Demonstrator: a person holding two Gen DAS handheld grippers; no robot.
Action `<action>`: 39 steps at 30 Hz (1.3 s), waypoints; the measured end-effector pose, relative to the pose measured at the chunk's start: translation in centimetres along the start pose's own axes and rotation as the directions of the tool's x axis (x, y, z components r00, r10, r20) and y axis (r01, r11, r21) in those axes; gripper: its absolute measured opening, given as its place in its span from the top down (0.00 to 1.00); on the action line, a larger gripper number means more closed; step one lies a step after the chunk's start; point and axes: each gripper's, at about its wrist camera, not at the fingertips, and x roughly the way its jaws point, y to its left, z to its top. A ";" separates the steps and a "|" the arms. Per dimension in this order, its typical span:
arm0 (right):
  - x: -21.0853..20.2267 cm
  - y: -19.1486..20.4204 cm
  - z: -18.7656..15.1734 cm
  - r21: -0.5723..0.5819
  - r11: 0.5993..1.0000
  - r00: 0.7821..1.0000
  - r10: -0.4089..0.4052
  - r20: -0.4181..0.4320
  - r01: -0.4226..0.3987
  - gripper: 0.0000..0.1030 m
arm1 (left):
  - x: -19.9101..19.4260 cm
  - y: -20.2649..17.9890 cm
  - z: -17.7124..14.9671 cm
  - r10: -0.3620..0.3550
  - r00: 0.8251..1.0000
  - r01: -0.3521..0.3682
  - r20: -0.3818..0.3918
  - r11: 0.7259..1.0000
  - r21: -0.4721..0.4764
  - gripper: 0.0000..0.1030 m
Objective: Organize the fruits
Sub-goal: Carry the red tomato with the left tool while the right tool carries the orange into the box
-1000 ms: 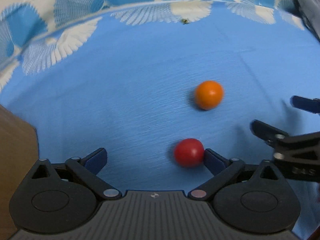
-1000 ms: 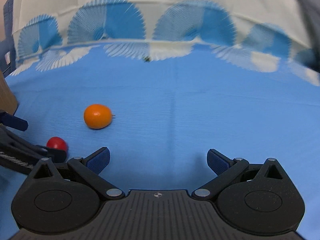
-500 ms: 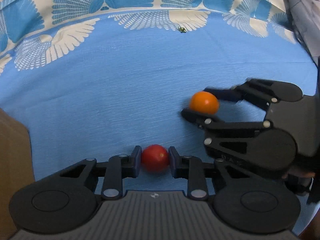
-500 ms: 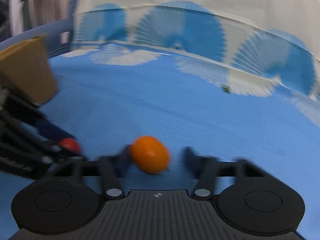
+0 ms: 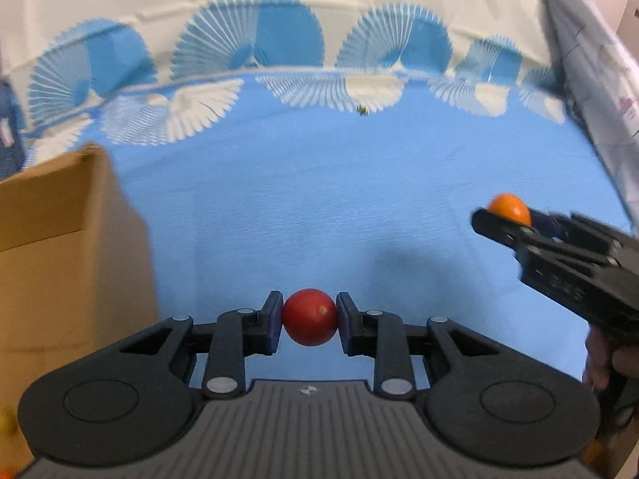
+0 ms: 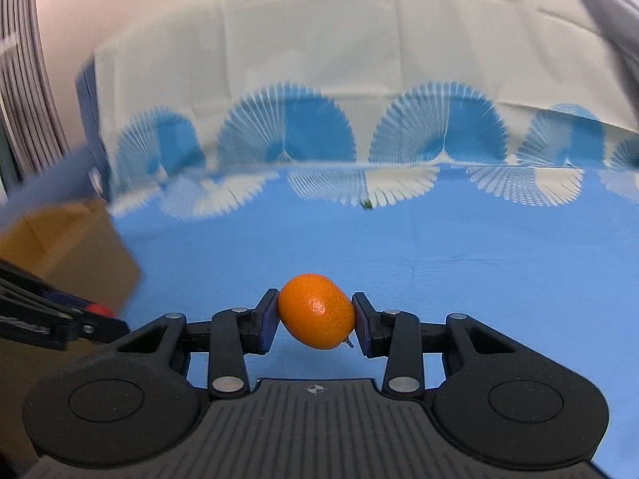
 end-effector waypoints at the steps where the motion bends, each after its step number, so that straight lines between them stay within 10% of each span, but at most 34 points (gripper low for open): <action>1: -1.9 0.8 -0.2 0.021 1.000 1.000 0.004 0.018 -0.004 0.61 | -1.8 0.4 -0.6 -0.002 1.000 0.002 0.010 1.000 -0.006 0.69; 17: -17.0 20.8 -5.6 0.023 0.952 0.948 0.305 -0.089 -0.304 0.61 | -22.4 9.9 -15.1 0.220 0.975 -0.214 0.038 0.970 -0.116 0.69; 39: -22.0 28.3 -7.0 -0.151 0.938 0.948 0.300 -0.104 -0.313 0.61 | -28.0 14.1 -21.4 0.200 0.976 -0.173 0.090 0.954 -0.244 0.69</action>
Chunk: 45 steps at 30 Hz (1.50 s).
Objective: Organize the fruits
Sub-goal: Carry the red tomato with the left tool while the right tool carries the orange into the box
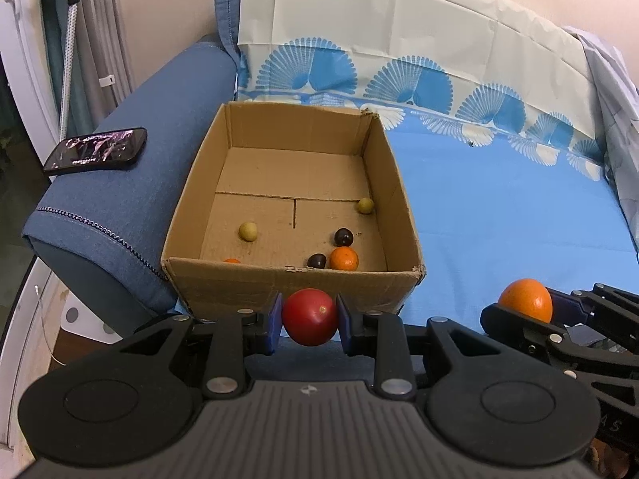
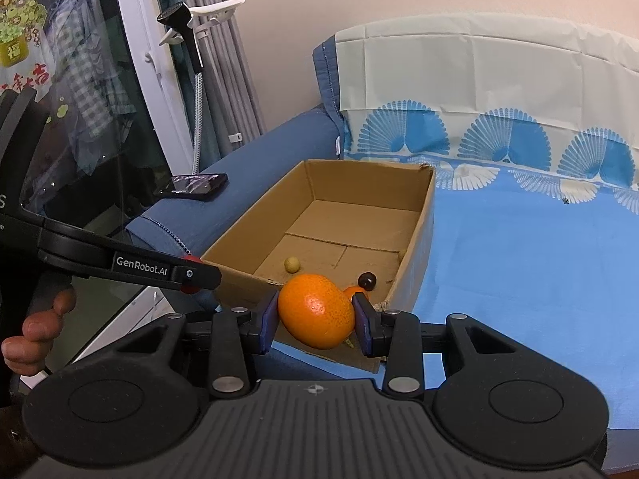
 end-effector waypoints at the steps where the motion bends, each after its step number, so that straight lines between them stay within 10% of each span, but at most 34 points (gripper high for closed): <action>1: 0.1 0.0 0.0 0.004 1.000 1.000 0.000 -0.002 0.000 0.61 | 0.1 0.0 0.0 0.000 1.000 0.000 -0.001 1.000 -0.002 0.69; 45: 5.7 -0.5 2.4 0.012 0.999 0.996 -0.030 -0.086 0.031 0.61 | 4.5 4.3 4.8 0.016 1.000 -0.018 -0.026 0.996 -0.084 0.69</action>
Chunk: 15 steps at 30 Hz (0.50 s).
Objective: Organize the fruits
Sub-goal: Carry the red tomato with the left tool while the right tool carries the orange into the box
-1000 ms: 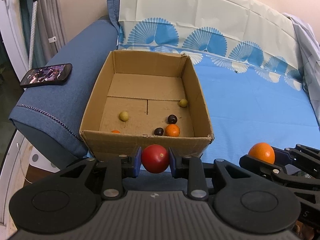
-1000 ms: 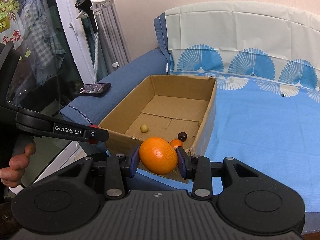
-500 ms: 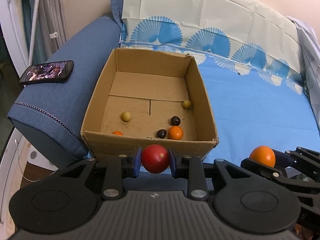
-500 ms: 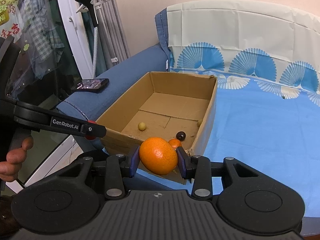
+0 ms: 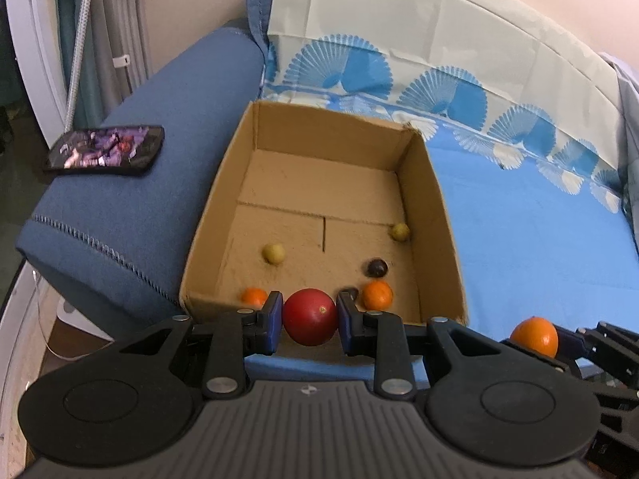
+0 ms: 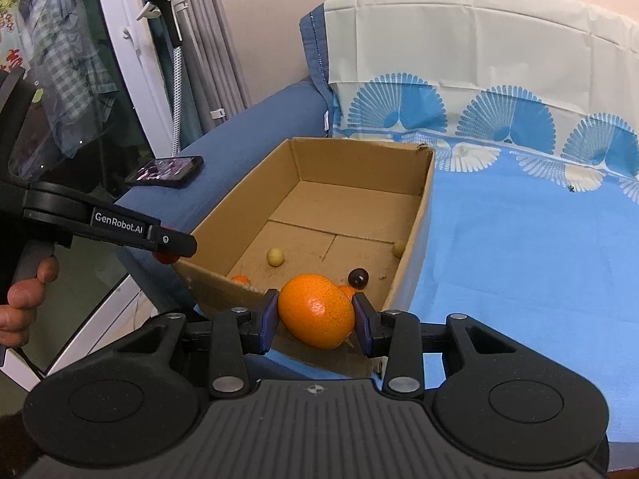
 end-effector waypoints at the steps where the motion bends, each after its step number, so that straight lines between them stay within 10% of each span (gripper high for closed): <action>1: 0.4 -0.1 0.2 0.001 1.000 1.000 -0.001 -0.001 0.001 0.61 | 0.2 0.1 0.5 0.003 1.000 -0.003 0.006 1.000 -0.001 0.69; 15: 7.7 -1.1 4.1 -0.004 1.000 1.000 -0.003 -0.020 0.003 0.61 | 6.7 0.7 5.9 0.055 0.998 -0.055 0.003 0.998 -0.019 0.69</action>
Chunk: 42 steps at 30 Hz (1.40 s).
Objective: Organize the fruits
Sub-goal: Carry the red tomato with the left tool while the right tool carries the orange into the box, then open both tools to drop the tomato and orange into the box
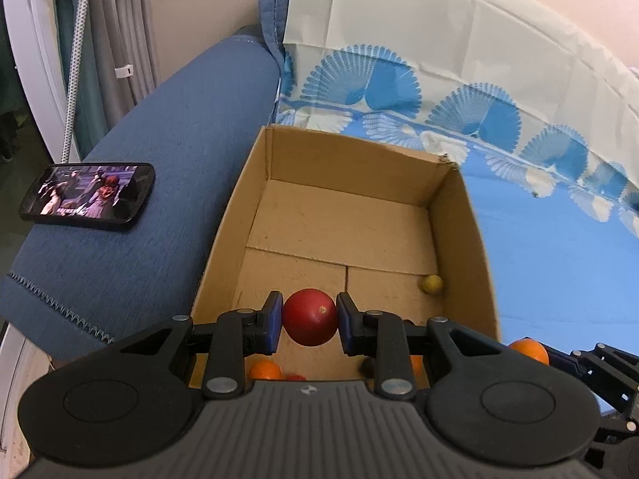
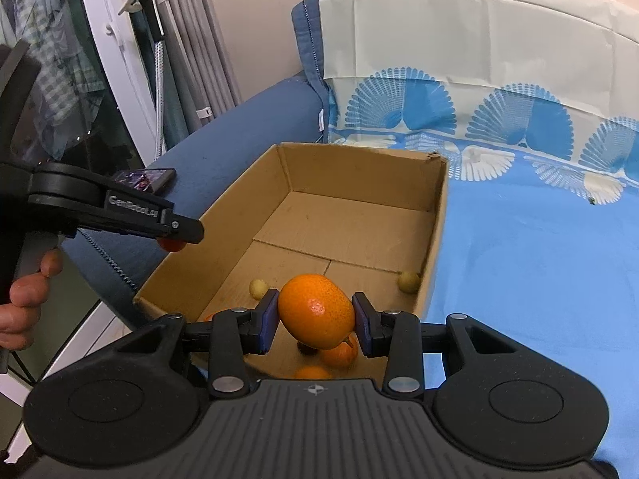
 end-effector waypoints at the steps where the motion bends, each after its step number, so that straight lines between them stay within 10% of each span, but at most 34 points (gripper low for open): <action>1: 0.7 0.0 0.2 -0.005 1.000 1.000 0.000 -0.004 0.000 0.61 | 0.7 0.0 0.2 0.005 1.000 -0.005 -0.008 1.000 0.000 0.69; 25: 11.4 -0.5 -0.4 -0.125 0.992 0.988 -0.022 -0.155 0.003 0.60 | 13.5 0.7 -0.5 0.125 0.982 -0.110 -0.140 0.988 0.108 0.69; 27: 11.7 -0.4 -0.5 -0.149 0.989 0.987 -0.021 -0.161 -0.004 0.60 | 13.9 0.5 -0.4 0.129 0.983 -0.113 -0.132 0.986 0.124 0.53; 29: 11.9 -0.2 -0.2 -0.173 0.985 0.987 -0.023 -0.161 -0.005 0.46 | 13.9 0.3 -0.2 0.140 0.983 -0.123 -0.120 0.983 0.138 0.02; 31: 11.5 -0.1 0.3 -0.183 0.983 0.989 -0.026 -0.144 0.000 0.17 | 12.8 0.2 -0.1 0.126 0.989 -0.114 -0.074 0.982 0.149 0.00; 42: 3.0 0.4 -0.1 -0.026 0.998 0.992 -0.060 -0.115 0.058 0.01 | 3.9 1.4 -3.5 0.099 0.986 -0.098 -0.133 0.995 0.013 0.00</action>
